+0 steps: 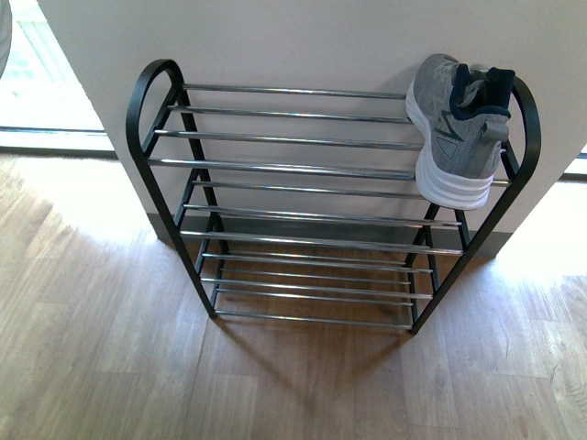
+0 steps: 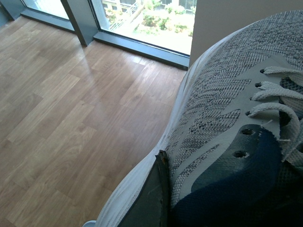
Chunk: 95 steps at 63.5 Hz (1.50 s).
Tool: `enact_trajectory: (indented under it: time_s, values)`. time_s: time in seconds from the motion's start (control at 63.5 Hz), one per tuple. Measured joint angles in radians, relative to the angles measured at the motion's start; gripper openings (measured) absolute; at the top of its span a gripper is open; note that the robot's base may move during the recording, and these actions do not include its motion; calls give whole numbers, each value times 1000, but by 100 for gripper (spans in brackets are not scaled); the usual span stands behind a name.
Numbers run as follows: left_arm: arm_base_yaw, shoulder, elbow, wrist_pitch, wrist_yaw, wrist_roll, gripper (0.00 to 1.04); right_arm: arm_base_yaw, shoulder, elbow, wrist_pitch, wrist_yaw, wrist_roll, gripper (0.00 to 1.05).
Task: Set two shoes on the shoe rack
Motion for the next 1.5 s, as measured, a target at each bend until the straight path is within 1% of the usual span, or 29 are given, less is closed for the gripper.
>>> enact_trajectory:
  time_s: [0.063, 0.189, 0.472, 0.96, 1.039, 1.086, 1.432, 1.495]
  values:
    - [0, 0, 0, 0, 0, 0, 2, 2, -14, -1, -7, 1, 0, 2]
    - [0, 0, 0, 0, 1, 0, 2, 2, -103, -1, -90, 0, 0, 2]
    - [0, 0, 0, 0, 1, 0, 2, 2, -223, -1, -206, 0, 0, 2]
    - [0, 0, 0, 0, 0, 0, 2, 2, -358, -1, -342, 0, 0, 2]
    - [0, 0, 0, 0, 1, 0, 2, 2, -451, -1, -468, -2, 0, 2]
    - [0, 0, 0, 0, 0, 0, 2, 3, -505, -1, -510, 0, 0, 2]
    - [0, 0, 0, 0, 1, 0, 2, 3, -529, -1, -518, 0, 0, 2]
    - [0, 0, 0, 0, 1, 0, 2, 3, -529, -1, -518, 1, 0, 11]
